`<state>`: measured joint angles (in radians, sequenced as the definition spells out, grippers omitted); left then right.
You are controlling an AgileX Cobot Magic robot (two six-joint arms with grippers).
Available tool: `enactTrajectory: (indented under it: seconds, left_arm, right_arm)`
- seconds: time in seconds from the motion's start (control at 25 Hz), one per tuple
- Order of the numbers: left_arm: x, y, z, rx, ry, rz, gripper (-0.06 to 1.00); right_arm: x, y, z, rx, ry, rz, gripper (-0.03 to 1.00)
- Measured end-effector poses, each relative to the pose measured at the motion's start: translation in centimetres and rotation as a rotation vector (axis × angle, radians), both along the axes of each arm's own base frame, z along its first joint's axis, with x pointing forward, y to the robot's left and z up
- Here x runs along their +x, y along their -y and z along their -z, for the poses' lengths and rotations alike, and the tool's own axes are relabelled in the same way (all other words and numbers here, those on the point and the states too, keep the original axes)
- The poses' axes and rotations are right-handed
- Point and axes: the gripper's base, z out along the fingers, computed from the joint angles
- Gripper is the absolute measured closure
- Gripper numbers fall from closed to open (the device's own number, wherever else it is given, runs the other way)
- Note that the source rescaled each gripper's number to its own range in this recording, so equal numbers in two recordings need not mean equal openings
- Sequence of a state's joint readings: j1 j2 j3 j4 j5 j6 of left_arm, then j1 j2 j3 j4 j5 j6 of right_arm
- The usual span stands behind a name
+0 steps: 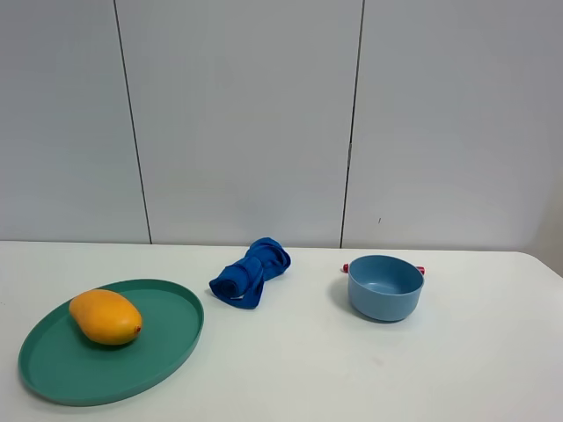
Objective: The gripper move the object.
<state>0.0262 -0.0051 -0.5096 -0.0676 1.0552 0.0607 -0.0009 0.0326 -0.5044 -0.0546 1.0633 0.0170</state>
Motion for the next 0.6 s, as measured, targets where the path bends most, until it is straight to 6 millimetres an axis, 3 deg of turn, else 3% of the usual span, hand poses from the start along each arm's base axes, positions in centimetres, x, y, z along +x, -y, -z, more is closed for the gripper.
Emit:
enactTrajectory:
  seconds: [0.6]
  left_arm:
    - [0.00,-0.01,0.00,0.001,0.000,0.000,-0.06]
  right_arm:
    - [0.00,0.00,0.00,0.000,0.000,0.000,-0.03]
